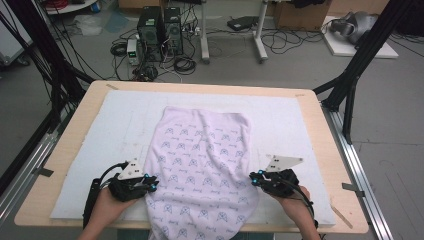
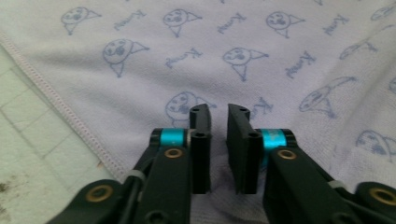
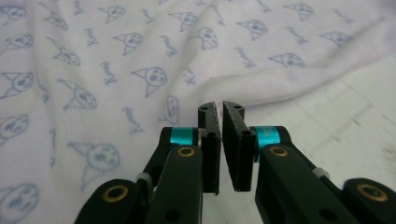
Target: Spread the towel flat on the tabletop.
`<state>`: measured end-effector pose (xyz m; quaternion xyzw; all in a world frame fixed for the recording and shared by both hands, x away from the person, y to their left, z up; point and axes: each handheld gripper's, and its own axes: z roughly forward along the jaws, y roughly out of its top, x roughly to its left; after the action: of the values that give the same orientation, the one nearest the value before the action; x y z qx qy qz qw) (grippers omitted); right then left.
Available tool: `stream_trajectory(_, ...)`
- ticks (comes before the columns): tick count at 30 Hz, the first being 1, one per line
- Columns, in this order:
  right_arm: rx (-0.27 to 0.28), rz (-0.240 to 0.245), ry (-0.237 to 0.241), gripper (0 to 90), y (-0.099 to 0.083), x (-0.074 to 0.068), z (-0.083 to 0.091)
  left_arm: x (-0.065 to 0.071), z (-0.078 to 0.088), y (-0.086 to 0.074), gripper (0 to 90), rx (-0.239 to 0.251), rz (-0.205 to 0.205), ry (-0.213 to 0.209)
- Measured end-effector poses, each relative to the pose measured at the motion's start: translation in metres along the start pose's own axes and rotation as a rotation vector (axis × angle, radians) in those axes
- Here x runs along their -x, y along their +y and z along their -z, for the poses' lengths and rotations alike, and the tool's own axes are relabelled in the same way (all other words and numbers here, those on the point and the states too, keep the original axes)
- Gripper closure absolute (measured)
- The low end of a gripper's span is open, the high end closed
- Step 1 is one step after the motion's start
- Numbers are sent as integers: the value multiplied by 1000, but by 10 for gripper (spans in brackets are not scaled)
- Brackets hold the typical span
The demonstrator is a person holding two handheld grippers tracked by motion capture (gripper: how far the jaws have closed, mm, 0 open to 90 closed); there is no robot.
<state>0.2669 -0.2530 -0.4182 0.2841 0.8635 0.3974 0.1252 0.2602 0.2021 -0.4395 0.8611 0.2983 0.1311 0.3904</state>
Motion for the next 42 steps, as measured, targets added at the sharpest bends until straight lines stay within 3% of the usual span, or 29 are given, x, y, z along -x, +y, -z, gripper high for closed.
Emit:
stream_trajectory(3,2,-7,-2,790,-7,-3,8,0,4,1,616,18,13,12)
stream_trajectory(5,4,-3,23,742,-11,-7,8,0,6,1,591,8,8,16)
stream_trajectory(7,-16,-9,33,616,-12,-9,3,-3,3,-1,552,-10,21,34)
stream_trajectory(8,-20,-26,20,595,-12,-9,0,-4,2,-2,551,-11,30,31)
stream_trajectory(14,0,-59,69,666,1,0,-20,-6,-1,-4,580,-9,25,23)
stream_trajectory(17,-49,0,49,840,6,-3,-32,-5,-1,-3,692,-4,10,14)
stream_trajectory(18,-52,3,40,849,6,-4,-33,-5,-1,-3,725,-9,-2,10)
stream_trajectory(20,-56,0,24,856,4,-4,-31,-4,-1,-3,776,-4,-5,9)
stream_trajectory(25,-80,-14,-14,858,-10,-2,-14,-4,-1,-3,782,-2,-4,6)
stream_trajectory(28,-62,-13,-9,843,-9,-2,-8,-3,0,-3,733,1,3,13)
stream_trajectory(31,-36,-12,-8,770,-3,-3,-6,-4,3,-3,658,4,8,9)
stream_trajectory(35,-38,4,-14,759,-2,-3,-10,-6,4,-5,650,-8,7,14)
stream_trajectory(38,-90,9,-15,776,-8,-1,-19,-6,2,-7,716,2,2,9)
stream_trajectory(40,-75,-13,-5,772,-12,1,-21,-5,2,-5,803,-2,-13,11)
stream_trajectory(42,-65,-11,-13,756,-11,0,-18,-5,3,-5,801,-4,-14,13)
